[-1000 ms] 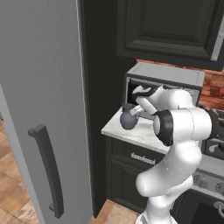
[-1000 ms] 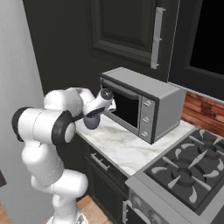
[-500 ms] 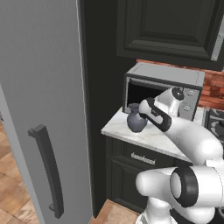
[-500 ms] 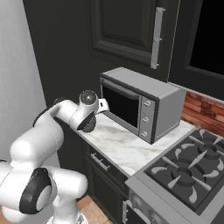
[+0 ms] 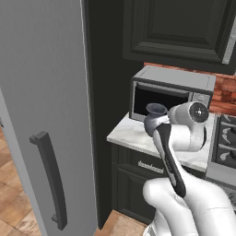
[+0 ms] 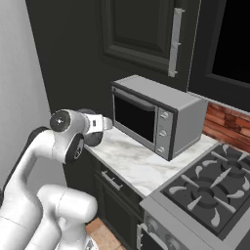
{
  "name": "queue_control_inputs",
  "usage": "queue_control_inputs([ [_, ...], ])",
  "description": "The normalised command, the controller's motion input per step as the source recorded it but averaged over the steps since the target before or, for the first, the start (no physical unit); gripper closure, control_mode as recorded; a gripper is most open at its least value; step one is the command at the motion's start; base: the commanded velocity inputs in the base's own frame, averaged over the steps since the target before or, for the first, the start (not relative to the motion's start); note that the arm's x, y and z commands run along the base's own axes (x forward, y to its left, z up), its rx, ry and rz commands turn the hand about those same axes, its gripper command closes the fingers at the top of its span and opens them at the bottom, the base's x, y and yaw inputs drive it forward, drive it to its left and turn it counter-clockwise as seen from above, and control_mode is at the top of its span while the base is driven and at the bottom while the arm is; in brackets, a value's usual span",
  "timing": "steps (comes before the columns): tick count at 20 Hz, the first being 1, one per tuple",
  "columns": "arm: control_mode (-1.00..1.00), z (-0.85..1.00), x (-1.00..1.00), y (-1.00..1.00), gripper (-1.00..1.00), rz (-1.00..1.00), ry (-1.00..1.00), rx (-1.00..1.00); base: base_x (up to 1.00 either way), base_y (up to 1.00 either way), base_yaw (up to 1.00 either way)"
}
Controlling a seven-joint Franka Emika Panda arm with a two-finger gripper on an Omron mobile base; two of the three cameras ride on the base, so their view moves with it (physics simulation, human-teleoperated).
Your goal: Move the lime and lime from the second highest shelf to the top shelf to make space. Then, place the pitcher from the counter on the cleared second highest shelf.
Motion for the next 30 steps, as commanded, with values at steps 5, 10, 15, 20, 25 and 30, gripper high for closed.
queue_control_inputs([
  [5, -1.00, 0.88, -0.96, -0.15, 1.00, -0.22, -0.05, 0.03, 0.00, 0.00, 0.00],
  [10, -1.00, 0.71, -0.62, -0.02, 1.00, -0.04, -0.03, 0.02, 0.00, 0.00, 0.00],
  [15, -1.00, 0.23, -0.27, 0.00, 1.00, 0.01, 0.00, 0.00, 0.00, 0.00, 0.00],
  [20, -1.00, 0.00, -0.01, 0.00, 1.00, 0.01, 0.00, 0.00, 0.00, 0.00, 0.00],
  [25, -1.00, 0.00, -0.01, 0.00, 1.00, 0.00, 0.00, 0.00, 0.00, 0.00, 0.00],
  [30, 1.00, 0.00, 0.00, 0.00, 1.00, 0.00, 0.00, 0.00, -0.51, 0.00, 0.25],
])
